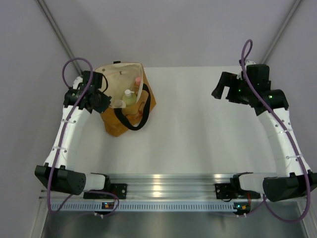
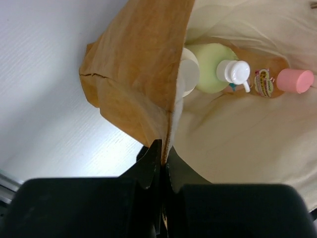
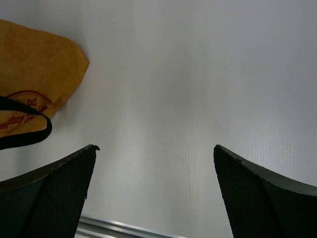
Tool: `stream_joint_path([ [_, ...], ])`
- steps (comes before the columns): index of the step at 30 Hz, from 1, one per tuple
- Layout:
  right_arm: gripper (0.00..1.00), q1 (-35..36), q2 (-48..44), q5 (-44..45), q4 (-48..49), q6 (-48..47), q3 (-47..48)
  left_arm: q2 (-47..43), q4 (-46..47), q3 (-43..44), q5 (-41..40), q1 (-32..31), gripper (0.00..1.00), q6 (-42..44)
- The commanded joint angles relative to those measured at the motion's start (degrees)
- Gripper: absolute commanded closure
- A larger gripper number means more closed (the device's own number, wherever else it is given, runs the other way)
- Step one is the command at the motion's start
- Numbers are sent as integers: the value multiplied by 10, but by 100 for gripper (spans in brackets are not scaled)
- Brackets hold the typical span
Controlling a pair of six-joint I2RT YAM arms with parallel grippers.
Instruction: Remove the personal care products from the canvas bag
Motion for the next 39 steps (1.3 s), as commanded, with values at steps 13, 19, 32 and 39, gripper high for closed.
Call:
stream_joint_path([
  [13, 10, 259, 207, -45, 103, 36, 262, -98, 17, -198, 51, -42, 100, -44],
  [19, 20, 365, 326, -50, 145, 33, 395, -127, 21, -235, 33, -42, 100, -59],
  [32, 37, 456, 516, -37, 178, -48, 500, -160, 25, -294, -17, -42, 100, -110],
  [39, 39, 468, 581, -40, 196, -68, 516, -179, 25, -314, -15, -42, 100, -134],
])
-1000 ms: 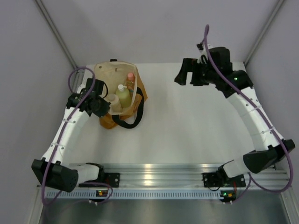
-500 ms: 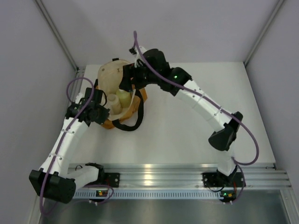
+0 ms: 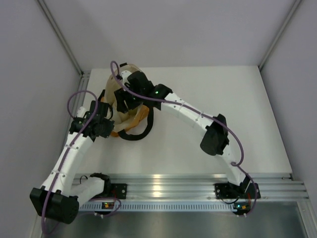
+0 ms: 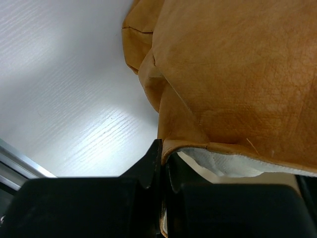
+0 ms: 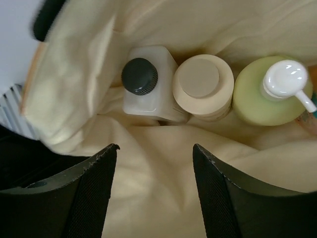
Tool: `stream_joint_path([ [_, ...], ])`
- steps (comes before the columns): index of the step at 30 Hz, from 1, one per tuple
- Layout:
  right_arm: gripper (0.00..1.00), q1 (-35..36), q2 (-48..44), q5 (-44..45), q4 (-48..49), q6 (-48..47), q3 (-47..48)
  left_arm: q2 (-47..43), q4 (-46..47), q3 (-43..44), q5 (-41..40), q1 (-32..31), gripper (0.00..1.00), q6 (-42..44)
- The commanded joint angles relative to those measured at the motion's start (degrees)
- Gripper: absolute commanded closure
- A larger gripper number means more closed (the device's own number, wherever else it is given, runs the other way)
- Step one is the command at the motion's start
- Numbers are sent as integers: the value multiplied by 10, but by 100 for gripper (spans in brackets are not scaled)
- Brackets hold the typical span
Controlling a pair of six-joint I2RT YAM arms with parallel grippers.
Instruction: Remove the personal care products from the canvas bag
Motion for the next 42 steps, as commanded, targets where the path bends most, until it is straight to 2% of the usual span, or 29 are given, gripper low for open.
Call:
stream_joint_path([
  [1, 39, 16, 23, 11, 45, -27, 42, -6, -36, -21, -4, -1, 100, -22],
  [9, 34, 16, 63, 22, 73, -30, 47, -2, -38, -5, -11, 9, 100, -22],
  [16, 30, 34, 71, 60, 105, -47, 43, -1, -66, 23, -54, 16, 100, -37],
  [23, 31, 52, 91, 119, 151, -71, 33, -19, -76, 7, -66, 19, 100, -78],
  [36, 33, 66, 131, 163, 205, -90, 19, -25, -76, -12, -33, 25, 100, -110],
  [42, 35, 71, 148, 152, 218, -94, 17, -31, -76, -19, -19, 25, 100, -113],
])
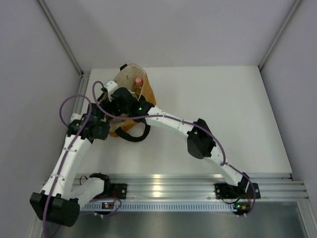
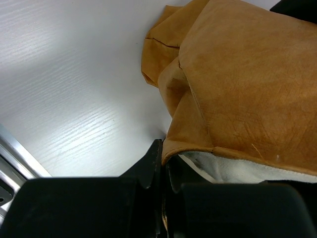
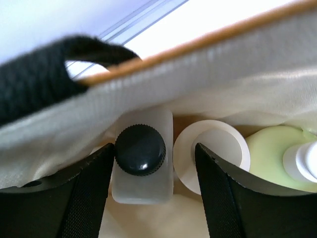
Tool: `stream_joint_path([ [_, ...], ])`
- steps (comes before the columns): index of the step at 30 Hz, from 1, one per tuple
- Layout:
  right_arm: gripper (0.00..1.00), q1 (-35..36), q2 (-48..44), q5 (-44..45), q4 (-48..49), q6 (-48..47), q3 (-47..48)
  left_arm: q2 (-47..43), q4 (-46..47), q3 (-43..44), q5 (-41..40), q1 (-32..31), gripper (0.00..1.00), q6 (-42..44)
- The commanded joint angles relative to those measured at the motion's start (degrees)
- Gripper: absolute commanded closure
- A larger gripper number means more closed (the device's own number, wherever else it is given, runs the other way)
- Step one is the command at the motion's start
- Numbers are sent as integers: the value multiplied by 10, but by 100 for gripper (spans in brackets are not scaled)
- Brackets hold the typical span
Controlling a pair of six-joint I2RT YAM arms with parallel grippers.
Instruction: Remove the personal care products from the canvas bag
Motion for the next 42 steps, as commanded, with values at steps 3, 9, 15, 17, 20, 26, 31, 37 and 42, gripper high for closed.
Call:
stream_joint_path([
  [3, 36, 13, 29, 12, 16, -9, -3, -20, -40, -15, 11, 4, 100, -13],
  [9, 37, 25, 1, 35, 19, -26, -14, -23, -39, -11, 8, 4, 100, -12],
  [15, 37, 29, -36, 18, 50, -17, -15, -18, -40, -6, 8, 4, 100, -13],
  [17, 37, 30, -43, 17, 56, -17, -14, -18, -40, -2, 5, 4, 100, -11],
  [20, 38, 31, -44, 10, 56, -18, -14, -18, -40, 1, 0, 4, 100, -12],
  [26, 40, 22, -22, -8, 56, 1, -32, -19, -40, 3, 0, 4, 100, -12],
  [31, 43, 15, -4, -20, 56, 17, -47, -19, -40, 6, 5, 4, 100, -12],
  [37, 56, 16, -1, -15, 58, 21, -50, -17, -40, 2, 16, 4, 100, -10],
  [42, 83, 15, -10, 0, 65, 21, -43, -18, -39, -1, 17, 4, 100, -9],
])
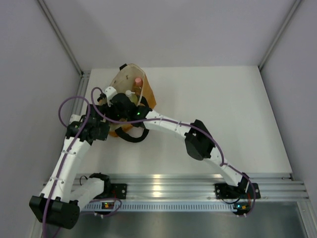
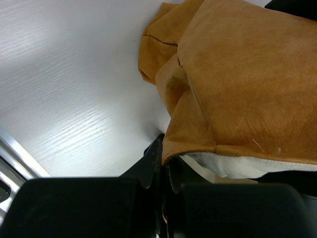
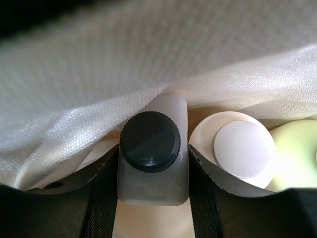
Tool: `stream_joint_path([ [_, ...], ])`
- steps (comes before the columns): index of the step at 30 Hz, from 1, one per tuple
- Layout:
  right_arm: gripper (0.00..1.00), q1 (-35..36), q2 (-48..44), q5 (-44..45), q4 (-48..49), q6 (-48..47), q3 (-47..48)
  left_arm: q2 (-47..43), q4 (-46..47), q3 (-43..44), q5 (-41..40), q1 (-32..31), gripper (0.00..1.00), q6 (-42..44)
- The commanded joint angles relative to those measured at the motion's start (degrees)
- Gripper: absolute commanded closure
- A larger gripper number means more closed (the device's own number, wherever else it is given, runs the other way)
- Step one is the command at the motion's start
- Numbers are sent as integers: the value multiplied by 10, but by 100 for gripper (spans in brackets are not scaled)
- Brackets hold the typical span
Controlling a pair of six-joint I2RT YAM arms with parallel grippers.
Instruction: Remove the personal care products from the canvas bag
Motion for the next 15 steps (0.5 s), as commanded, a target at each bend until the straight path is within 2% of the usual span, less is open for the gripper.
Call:
stream_joint_path([
  [1, 95, 1, -15, -8, 26, 20, 1, -2, -40, 4, 9, 3, 100, -3],
  [2, 100, 1, -19, -6, 28, 21, 3, -2, -40, 4, 8, 3, 100, -3],
  [15, 100, 1, -115, 26, 48, 31, 44, -5, -39, 3, 5, 3, 100, -16],
])
